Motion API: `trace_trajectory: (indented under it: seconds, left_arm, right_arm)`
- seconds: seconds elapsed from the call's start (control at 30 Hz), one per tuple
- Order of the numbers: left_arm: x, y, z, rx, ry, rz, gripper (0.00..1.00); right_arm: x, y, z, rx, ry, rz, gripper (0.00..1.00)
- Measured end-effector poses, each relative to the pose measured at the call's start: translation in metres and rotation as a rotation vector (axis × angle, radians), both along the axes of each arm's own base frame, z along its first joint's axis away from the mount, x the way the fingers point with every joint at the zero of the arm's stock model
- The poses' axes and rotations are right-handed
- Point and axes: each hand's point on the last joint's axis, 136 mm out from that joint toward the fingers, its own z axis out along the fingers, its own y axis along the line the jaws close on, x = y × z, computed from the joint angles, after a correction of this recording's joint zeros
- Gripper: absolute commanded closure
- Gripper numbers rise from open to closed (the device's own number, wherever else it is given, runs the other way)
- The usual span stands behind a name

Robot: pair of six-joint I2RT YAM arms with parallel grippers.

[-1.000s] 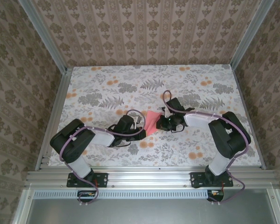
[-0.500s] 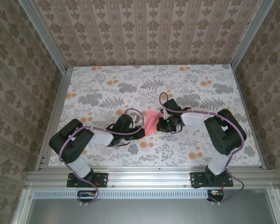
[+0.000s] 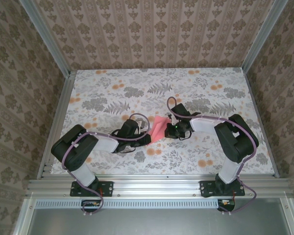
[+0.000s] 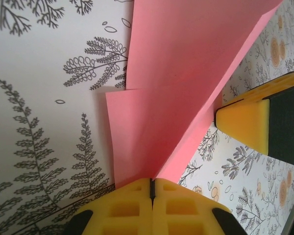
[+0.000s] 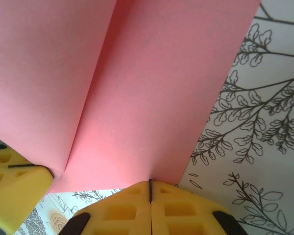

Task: Fold a paper plane with a square sheet of paper (pick it up from the middle)
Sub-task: Fourth fold the wing at the center of the table.

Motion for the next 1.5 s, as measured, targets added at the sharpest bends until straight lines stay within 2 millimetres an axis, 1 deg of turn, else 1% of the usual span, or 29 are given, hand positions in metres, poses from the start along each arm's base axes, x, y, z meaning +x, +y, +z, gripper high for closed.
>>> trace_trajectory:
  seconds: [0.53, 0.67, 0.77, 0.87, 0.97, 1.13, 1.5]
  left_arm:
    - [0.000, 0.000, 0.000, 0.001, 0.019, 0.012, 1.00]
    - [0.000, 0.000, 0.000, 0.001, 0.020, 0.012, 1.00]
    - [0.000, 0.000, 0.000, 0.001, 0.020, 0.012, 1.00]
    - [0.000, 0.000, 0.000, 0.001, 0.020, 0.012, 1.00]
    - [0.000, 0.000, 0.000, 0.001, 0.020, 0.012, 1.00]
    - [0.000, 0.000, 0.000, 0.001, 0.021, 0.012, 1.00]
    - [0.000, 0.003, 0.007, 0.006, 0.012, 0.022, 1.00]
  right_arm:
    - [0.000, 0.000, 0.002, -0.001, 0.011, -0.014, 0.93]
    - [0.006, 0.004, 0.015, 0.034, -0.014, -0.039, 0.93]
    - [0.014, 0.012, 0.026, 0.079, -0.040, -0.051, 0.93]
    - [0.019, 0.019, 0.029, 0.109, -0.051, -0.057, 0.92]
    - [0.023, 0.023, 0.022, 0.118, -0.040, -0.063, 0.92]
    - [0.020, 0.021, 0.000, 0.080, 0.009, -0.066, 0.93]
    - [0.022, 0.018, 0.000, 0.047, -0.012, -0.051, 0.94]
